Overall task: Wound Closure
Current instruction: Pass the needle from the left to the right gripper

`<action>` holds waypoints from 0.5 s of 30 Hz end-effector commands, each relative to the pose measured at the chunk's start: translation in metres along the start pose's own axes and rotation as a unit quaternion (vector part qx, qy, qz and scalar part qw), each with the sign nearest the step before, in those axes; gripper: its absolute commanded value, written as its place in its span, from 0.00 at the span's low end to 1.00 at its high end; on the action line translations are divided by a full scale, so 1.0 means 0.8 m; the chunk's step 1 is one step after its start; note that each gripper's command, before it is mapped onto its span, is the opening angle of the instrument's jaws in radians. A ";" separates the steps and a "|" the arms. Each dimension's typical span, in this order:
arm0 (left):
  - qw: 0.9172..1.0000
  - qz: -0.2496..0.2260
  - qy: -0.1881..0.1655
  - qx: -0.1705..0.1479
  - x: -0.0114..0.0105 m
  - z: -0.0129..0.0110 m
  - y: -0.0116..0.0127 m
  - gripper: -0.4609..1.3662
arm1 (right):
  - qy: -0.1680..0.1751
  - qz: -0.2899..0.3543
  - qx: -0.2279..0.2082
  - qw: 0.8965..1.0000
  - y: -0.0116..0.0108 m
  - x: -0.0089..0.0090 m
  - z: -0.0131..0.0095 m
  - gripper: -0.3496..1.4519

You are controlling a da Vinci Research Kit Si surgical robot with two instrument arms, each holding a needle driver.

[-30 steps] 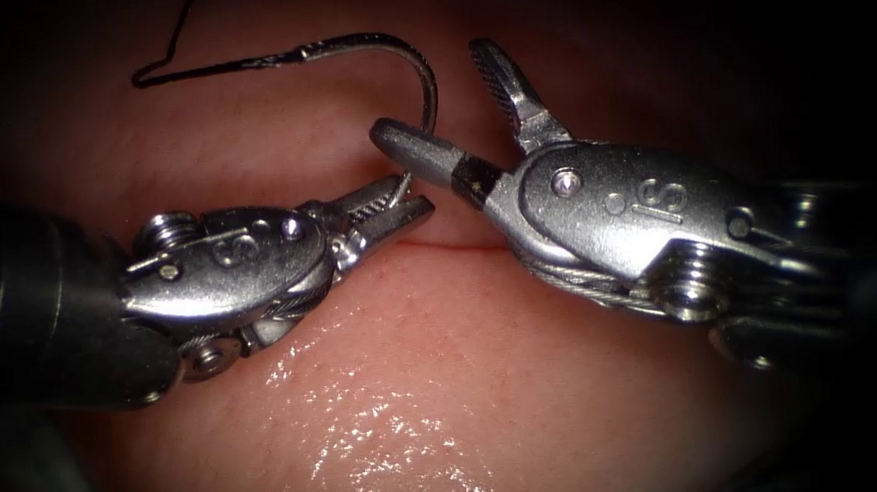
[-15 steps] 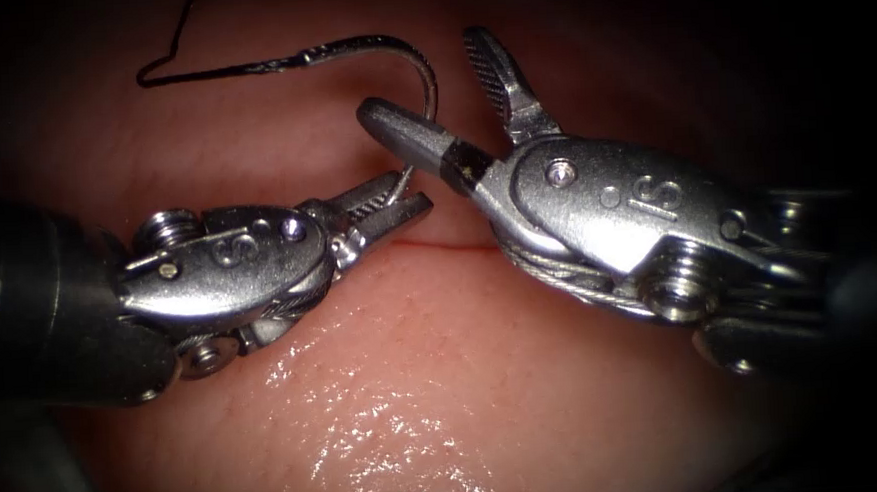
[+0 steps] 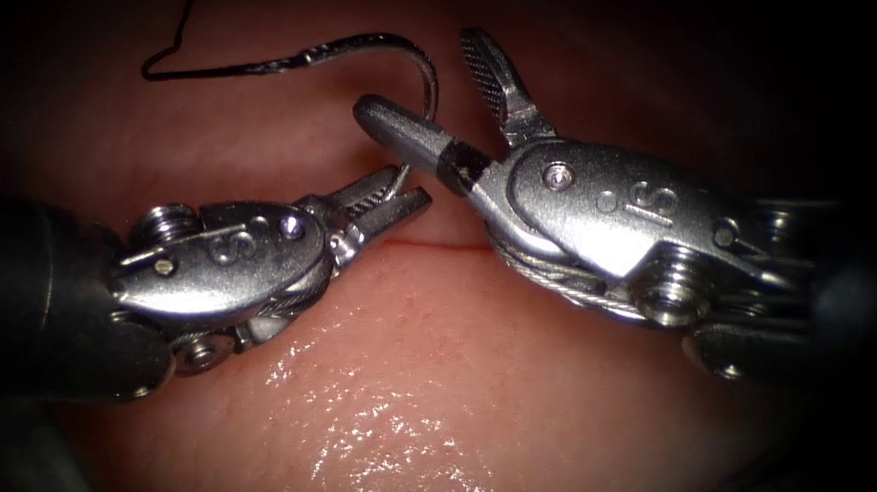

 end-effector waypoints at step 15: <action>1.000 0.008 0.006 -0.001 0.0000 -0.0001 0.0000 0.06 | -0.019 -0.002 0.025 0.999 -0.0006 -0.0002 -0.0010 0.00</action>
